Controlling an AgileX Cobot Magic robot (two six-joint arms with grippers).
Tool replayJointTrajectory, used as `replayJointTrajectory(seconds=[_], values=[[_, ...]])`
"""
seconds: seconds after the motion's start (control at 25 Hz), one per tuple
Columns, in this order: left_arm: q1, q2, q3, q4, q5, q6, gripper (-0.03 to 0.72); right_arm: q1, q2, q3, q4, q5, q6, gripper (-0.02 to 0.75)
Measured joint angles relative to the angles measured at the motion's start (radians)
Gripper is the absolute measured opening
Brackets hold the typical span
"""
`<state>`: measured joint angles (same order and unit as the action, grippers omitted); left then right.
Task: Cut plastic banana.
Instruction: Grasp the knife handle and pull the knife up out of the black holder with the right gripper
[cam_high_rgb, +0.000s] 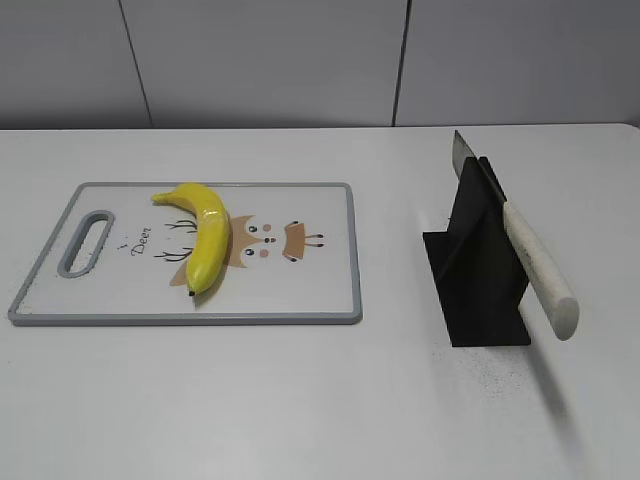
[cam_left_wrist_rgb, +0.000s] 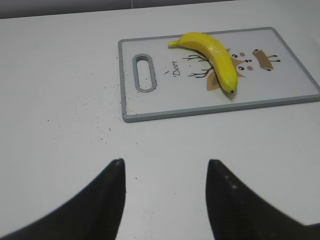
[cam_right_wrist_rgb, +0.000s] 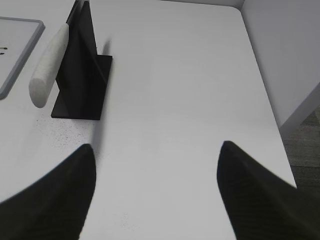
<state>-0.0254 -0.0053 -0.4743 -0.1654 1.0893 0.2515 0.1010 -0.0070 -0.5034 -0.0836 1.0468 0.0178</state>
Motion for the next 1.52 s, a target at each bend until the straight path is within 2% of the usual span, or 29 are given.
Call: replayJointTrajectory(seconds=[0.4,0.72,0.92,1.16,1.52], values=[[0.0,0.0,0.0,0.0,0.0,-0.001,0.508,0.0,0.04,-0.017,0.001,0.019,-0.001,0.573],[0.0,0.0,0.001,0.0,0.0,-0.001,0.508,0.0,0.406,-0.178,0.02,0.147,-0.001,0.573],[0.0,0.0,0.001,0.0,0.0,0.0,0.508,0.0,0.596,-0.292,0.041,0.166,-0.001,0.567],[0.0,0.0,0.001,0.0,0.0,-0.001,0.508,0.0,0.771,-0.376,0.151,0.167,-0.001,0.522],[0.0,0.0,0.001,0.0,0.0,-0.001,0.508,0.131,1.05,-0.48,0.175,0.168,-0.001,0.515]])
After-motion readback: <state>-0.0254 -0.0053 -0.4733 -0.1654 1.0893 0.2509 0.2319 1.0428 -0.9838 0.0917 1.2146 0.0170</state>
